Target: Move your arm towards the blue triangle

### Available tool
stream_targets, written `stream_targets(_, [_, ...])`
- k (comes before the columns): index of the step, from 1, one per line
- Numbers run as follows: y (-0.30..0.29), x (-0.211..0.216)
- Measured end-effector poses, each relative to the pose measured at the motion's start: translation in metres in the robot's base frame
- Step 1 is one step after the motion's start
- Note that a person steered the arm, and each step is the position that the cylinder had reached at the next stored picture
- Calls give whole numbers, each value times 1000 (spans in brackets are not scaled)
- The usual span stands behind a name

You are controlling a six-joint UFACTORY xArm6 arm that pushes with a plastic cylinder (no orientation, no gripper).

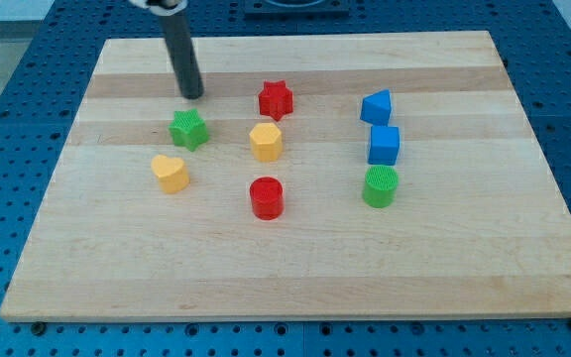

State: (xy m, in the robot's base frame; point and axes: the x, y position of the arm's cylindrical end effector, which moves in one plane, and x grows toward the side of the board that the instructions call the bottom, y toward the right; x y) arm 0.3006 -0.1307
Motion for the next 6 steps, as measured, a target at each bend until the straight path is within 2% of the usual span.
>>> stream_targets(1, [55, -17])
stream_targets(4, [281, -4])
stream_targets(5, [283, -2])
stream_targets(6, [283, 47])
